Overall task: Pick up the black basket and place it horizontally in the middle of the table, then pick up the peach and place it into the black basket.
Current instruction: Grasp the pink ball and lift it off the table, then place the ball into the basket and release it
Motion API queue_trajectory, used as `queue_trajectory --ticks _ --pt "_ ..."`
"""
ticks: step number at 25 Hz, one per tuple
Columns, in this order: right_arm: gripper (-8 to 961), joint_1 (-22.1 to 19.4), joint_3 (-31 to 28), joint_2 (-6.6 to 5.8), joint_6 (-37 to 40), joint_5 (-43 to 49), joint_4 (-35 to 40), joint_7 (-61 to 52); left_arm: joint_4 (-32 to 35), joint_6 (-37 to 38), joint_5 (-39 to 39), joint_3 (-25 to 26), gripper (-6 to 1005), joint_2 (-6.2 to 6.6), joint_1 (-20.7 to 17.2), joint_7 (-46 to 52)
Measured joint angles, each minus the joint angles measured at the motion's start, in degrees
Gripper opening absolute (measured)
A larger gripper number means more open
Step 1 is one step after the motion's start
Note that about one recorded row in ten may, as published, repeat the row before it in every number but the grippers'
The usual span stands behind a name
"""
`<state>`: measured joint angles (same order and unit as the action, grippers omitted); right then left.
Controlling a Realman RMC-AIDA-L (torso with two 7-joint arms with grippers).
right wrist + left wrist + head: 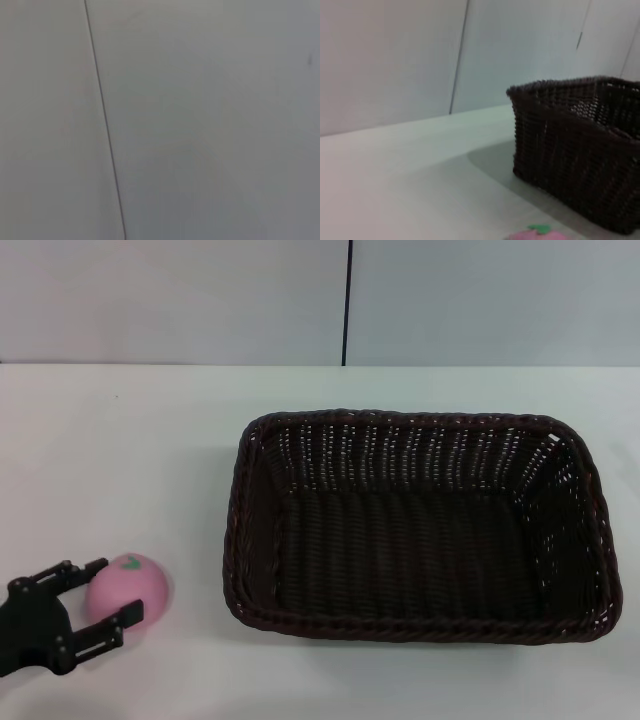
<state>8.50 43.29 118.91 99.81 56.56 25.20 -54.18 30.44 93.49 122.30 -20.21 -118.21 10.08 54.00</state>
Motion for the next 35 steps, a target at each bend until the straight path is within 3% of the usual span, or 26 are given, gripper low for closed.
queue_trajectory --ticks 7,12,22,32,33,35 --pt "698 1.5 -1.7 0.1 -0.8 -0.4 -6.3 7.4 0.0 -0.4 0.0 -1.8 584 -0.03 0.4 -0.6" --pt "698 2.8 -5.9 0.22 -0.5 -0.5 -12.1 12.7 0.0 -0.4 -0.4 -1.7 501 -0.18 0.7 -0.7" --pt "698 5.0 -10.1 0.26 -1.1 -0.6 -20.7 18.6 0.2 5.5 -5.5 3.4 373 0.15 2.8 0.8" --pt "698 6.2 -9.7 0.31 -1.6 -0.2 -22.5 18.7 -1.3 12.2 -9.9 2.9 269 -0.29 10.7 0.9" --pt "698 6.4 -9.7 0.33 -1.6 -0.2 -23.0 18.7 -4.3 12.2 -9.9 1.5 265 -0.38 14.1 0.4" --pt "698 6.4 -9.7 0.34 -1.6 -0.2 -23.2 18.7 -5.7 11.7 -10.0 0.6 255 -0.4 15.6 0.1"
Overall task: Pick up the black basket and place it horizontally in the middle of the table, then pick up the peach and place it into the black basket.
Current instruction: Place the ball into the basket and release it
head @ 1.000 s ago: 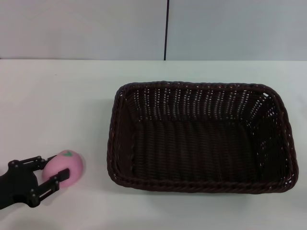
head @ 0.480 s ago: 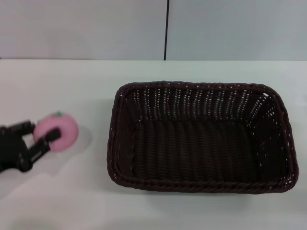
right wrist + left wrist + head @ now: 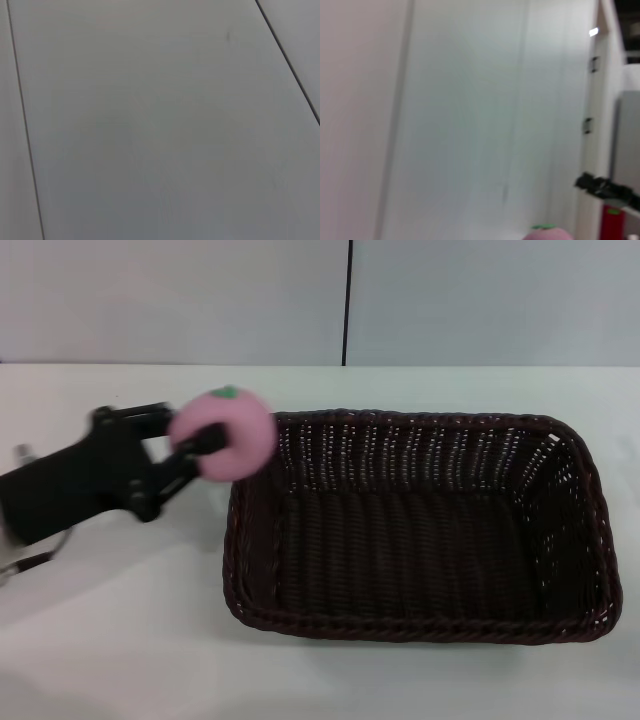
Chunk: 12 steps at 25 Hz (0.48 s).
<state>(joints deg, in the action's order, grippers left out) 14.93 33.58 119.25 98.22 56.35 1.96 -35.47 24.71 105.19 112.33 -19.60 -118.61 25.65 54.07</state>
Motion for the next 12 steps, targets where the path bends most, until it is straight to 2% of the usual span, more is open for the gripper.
queue_trajectory --ticks 5,12 --pt "698 0.0 0.0 0.02 0.3 0.0 -0.3 0.0 -7.4 -4.0 -0.1 -3.1 232 -0.15 4.8 -4.0" --pt "698 -0.4 -0.2 0.02 0.6 0.1 -0.4 0.0 -13.4 -8.7 -1.6 -2.8 215 -0.14 6.1 -6.1"
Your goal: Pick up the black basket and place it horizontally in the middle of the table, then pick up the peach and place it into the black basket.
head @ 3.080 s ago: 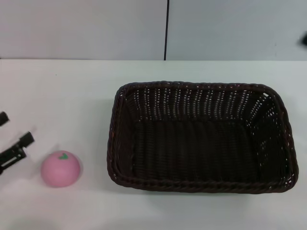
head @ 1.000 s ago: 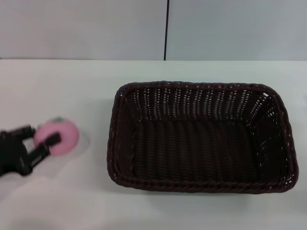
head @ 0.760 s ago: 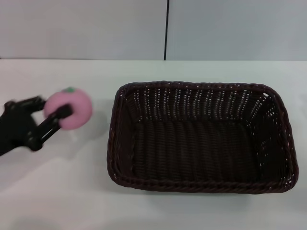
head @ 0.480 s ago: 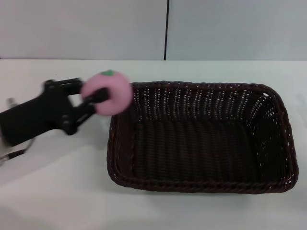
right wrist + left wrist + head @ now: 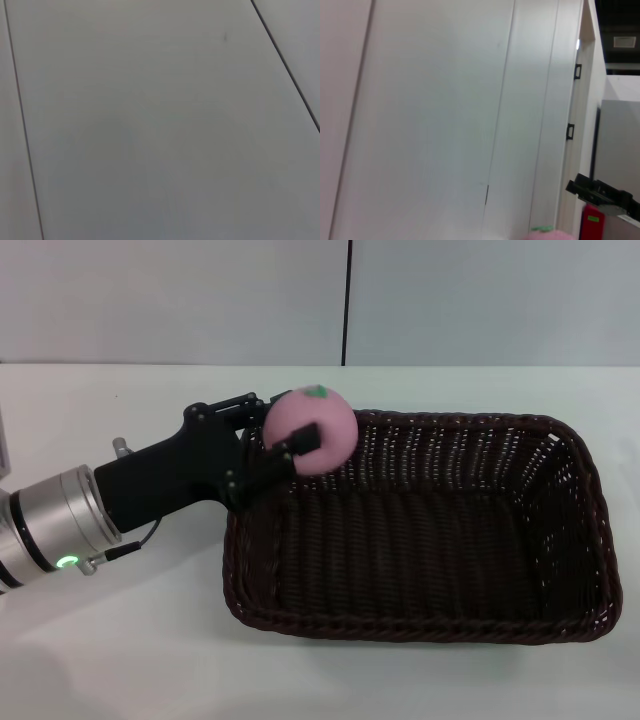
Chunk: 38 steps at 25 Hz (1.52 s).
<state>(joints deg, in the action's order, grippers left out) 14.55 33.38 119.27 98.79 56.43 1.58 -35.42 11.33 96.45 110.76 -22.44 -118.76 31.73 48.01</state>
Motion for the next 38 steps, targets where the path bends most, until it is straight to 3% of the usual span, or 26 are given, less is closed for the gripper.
queue_trajectory --ticks 12,17,23,24,28,31,38 --pt "698 0.1 -0.5 -0.26 1.4 -0.3 1.2 0.0 -2.5 -1.3 0.2 -0.3 677 0.09 -1.6 -3.8" --pt "698 -0.2 -2.7 -0.27 2.2 -0.4 1.8 0.0 -2.8 -2.1 -3.1 4.6 848 0.27 -5.5 -7.9" --pt "698 -0.8 -6.1 -0.25 3.1 -0.4 2.3 0.0 -9.3 -2.4 -13.1 22.3 844 0.37 -14.4 -27.2" --pt "698 -1.0 -6.9 -0.18 3.1 -0.4 2.3 0.0 -9.3 -2.4 -13.1 22.3 844 0.37 -14.4 -27.2" --pt "698 -1.5 -11.7 -0.08 3.1 -0.4 2.1 0.1 -13.2 -2.2 -14.7 32.8 843 0.25 -18.5 -32.0" --pt "698 -1.8 -15.5 -0.09 2.3 -0.5 1.8 1.3 -14.3 -2.6 -14.7 35.7 843 0.2 -20.8 -32.9" --pt "698 -2.2 -21.2 -0.01 2.1 -0.5 -1.5 7.2 -14.4 -2.6 -14.9 37.0 843 0.16 -22.3 -33.0"
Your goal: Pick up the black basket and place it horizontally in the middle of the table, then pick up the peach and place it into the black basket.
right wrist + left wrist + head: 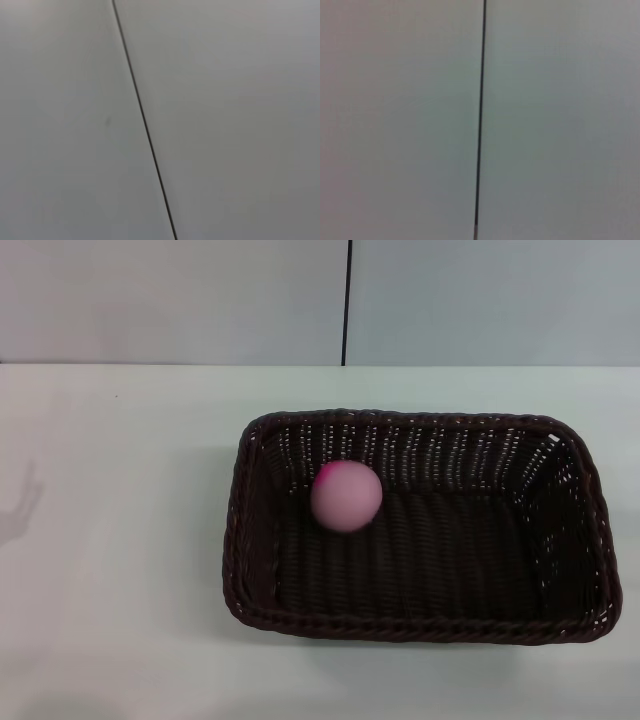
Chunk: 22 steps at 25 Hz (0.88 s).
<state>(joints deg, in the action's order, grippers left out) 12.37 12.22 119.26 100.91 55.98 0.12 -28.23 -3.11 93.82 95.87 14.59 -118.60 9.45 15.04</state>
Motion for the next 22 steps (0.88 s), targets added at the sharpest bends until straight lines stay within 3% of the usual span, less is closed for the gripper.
queue_trajectory --ticks 10,16,22 --pt "698 0.4 -0.4 -0.18 -2.3 0.0 0.3 0.3 -1.9 -1.5 0.0 0.4 843 -0.07 0.0 -3.0" --pt "698 1.2 -6.5 0.04 -2.7 -0.1 -0.8 0.3 -4.7 -1.5 -0.1 1.1 843 -0.13 -0.6 -4.5" --pt "698 -0.3 -5.9 0.05 -2.9 0.7 -1.4 0.4 -5.3 -1.4 -0.2 0.9 843 -0.14 -0.9 -8.2"
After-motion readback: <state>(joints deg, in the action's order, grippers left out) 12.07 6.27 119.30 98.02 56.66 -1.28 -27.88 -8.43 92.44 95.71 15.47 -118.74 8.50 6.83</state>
